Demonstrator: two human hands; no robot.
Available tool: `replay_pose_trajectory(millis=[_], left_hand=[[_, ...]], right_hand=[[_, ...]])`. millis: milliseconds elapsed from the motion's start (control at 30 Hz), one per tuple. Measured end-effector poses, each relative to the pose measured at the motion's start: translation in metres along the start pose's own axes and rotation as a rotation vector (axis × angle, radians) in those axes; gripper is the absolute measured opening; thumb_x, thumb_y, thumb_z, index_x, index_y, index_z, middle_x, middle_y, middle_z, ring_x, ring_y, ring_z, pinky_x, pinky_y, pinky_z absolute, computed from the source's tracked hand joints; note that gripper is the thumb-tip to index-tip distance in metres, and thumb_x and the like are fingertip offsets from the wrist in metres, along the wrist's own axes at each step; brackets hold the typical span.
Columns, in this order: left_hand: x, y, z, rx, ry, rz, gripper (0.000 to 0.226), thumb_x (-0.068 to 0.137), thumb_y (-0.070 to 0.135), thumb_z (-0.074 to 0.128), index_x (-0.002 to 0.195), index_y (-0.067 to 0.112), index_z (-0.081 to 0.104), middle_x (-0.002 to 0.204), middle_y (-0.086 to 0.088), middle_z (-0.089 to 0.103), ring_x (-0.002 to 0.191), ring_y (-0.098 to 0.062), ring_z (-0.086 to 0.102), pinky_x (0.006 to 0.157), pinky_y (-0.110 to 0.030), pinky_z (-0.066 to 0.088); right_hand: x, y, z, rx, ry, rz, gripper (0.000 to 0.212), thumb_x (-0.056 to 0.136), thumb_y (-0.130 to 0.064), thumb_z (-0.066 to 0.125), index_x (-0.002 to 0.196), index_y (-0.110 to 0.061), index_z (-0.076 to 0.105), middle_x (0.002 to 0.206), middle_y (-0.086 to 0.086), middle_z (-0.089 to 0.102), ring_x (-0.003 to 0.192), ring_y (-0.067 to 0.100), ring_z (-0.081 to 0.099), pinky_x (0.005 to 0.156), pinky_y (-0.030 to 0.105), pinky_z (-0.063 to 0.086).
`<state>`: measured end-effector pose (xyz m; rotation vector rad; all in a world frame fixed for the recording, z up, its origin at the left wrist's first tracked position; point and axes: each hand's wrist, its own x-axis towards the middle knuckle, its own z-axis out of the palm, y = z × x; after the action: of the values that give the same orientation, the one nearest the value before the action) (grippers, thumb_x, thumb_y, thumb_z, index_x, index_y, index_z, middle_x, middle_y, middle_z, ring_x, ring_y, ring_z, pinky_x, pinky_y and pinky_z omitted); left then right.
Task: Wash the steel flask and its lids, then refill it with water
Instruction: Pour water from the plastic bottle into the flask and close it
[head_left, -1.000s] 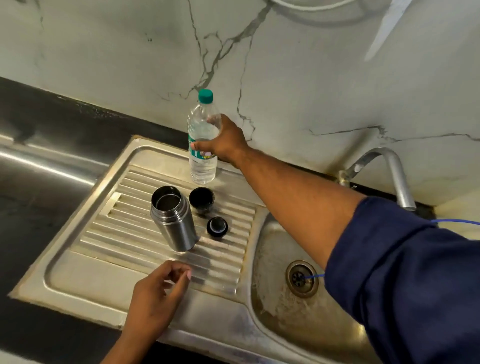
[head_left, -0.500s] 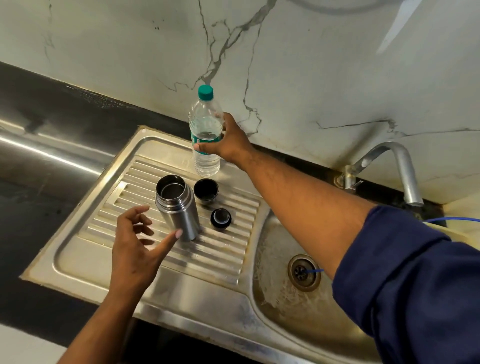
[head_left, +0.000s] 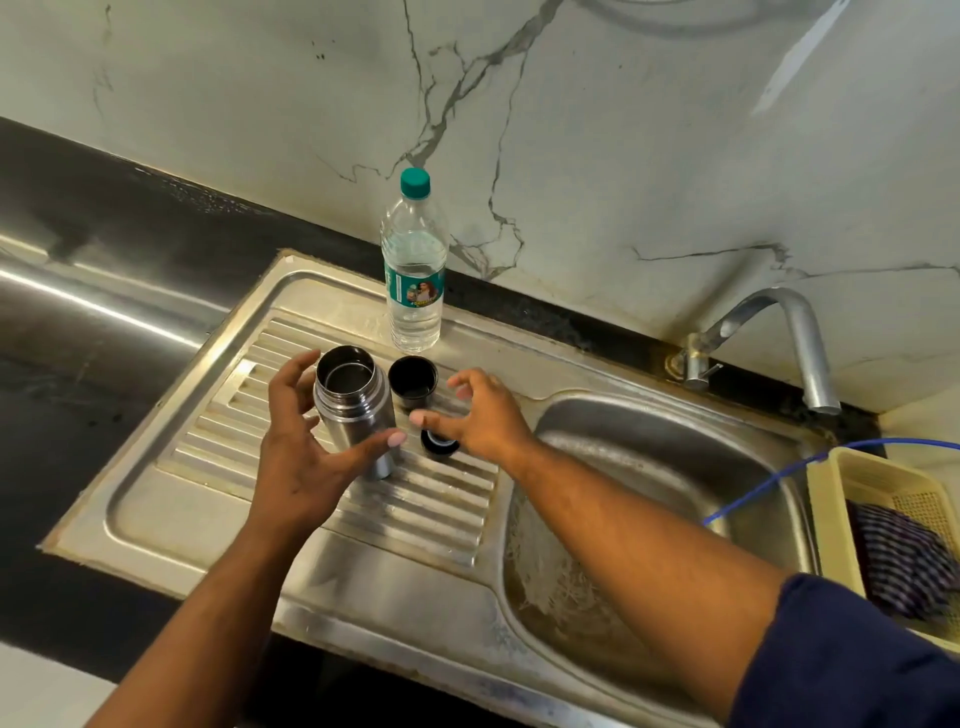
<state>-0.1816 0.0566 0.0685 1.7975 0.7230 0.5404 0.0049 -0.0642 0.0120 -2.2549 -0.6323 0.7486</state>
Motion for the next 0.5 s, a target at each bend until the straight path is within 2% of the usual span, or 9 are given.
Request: replay_pose_trajectory(millis=[100, 233, 333, 500], left_hand=[[0.003, -0.001, 0.002, 0.001, 0.011, -0.027, 0.101, 0.058, 0.042, 0.088, 0.143, 0.031, 0.036, 0.139, 0.008, 0.054, 0.125, -0.011, 0.052, 0.1, -0.022, 0.041], [0.005, 0.0, 0.007, -0.002, 0.019, -0.067, 0.086, 0.063, 0.034, 0.092, 0.138, 0.023, 0.05, 0.126, 0.007, 0.063, 0.116, -0.015, 0.058, 0.087, -0.015, 0.042], [0.006, -0.001, 0.008, 0.002, 0.039, -0.072, 0.081, 0.067, 0.029, 0.093, 0.137, 0.022, 0.054, 0.127, 0.004, 0.066, 0.115, -0.017, 0.06, 0.087, -0.02, 0.045], [0.003, 0.002, 0.012, 0.02, 0.056, -0.043, 0.073, 0.066, 0.029, 0.094, 0.13, 0.024, 0.058, 0.118, 0.006, 0.069, 0.109, -0.017, 0.064, 0.082, -0.018, 0.048]], right_hand=[[-0.01, 0.009, 0.015, -0.174, -0.059, -0.066, 0.083, 0.069, -0.06, 0.087, 0.138, -0.032, 0.049, 0.141, -0.002, 0.047, 0.129, 0.017, 0.045, 0.103, 0.04, 0.048], [-0.019, 0.012, 0.02, -0.291, -0.082, -0.152, 0.064, 0.082, -0.033, 0.081, 0.139, -0.035, 0.052, 0.133, -0.001, 0.047, 0.13, 0.02, 0.044, 0.103, 0.039, 0.048], [-0.023, 0.013, 0.014, -0.266, -0.082, -0.168, 0.056, 0.082, -0.026, 0.082, 0.132, -0.031, 0.058, 0.128, 0.0, 0.05, 0.122, 0.02, 0.051, 0.1, 0.035, 0.049], [-0.036, 0.016, -0.015, -0.079, 0.031, -0.134, 0.051, 0.075, -0.028, 0.088, 0.119, -0.027, 0.062, 0.121, -0.002, 0.061, 0.111, 0.017, 0.06, 0.091, 0.027, 0.05]])
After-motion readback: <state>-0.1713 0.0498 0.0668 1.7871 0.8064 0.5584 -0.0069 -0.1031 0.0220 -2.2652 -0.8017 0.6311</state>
